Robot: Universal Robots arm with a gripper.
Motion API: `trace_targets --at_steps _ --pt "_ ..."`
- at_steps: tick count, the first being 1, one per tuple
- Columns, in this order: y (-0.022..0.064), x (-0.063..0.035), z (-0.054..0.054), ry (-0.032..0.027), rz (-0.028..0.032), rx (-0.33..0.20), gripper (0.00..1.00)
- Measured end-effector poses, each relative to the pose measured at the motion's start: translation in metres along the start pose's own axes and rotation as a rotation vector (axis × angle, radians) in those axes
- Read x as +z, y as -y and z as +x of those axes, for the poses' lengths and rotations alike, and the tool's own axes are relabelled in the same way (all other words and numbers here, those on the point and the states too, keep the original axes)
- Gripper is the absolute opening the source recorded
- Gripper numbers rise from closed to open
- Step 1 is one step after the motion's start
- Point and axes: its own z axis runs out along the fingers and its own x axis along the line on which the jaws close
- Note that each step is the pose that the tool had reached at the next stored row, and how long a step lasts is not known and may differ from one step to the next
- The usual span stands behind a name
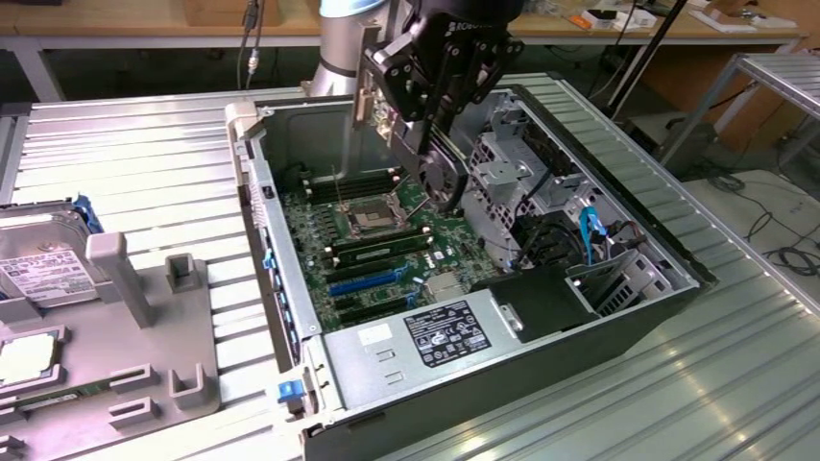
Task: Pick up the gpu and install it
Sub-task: 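Insert the gpu into the slot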
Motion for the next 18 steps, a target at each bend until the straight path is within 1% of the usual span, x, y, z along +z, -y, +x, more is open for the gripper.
trace_targets --at_steps 11,18 --pt "0.0 0.0 0.0 -0.0047 -0.0019 -0.098 0.27" --pt "0.0 0.0 0.0 -0.0086 -0.0035 -0.181 0.27"
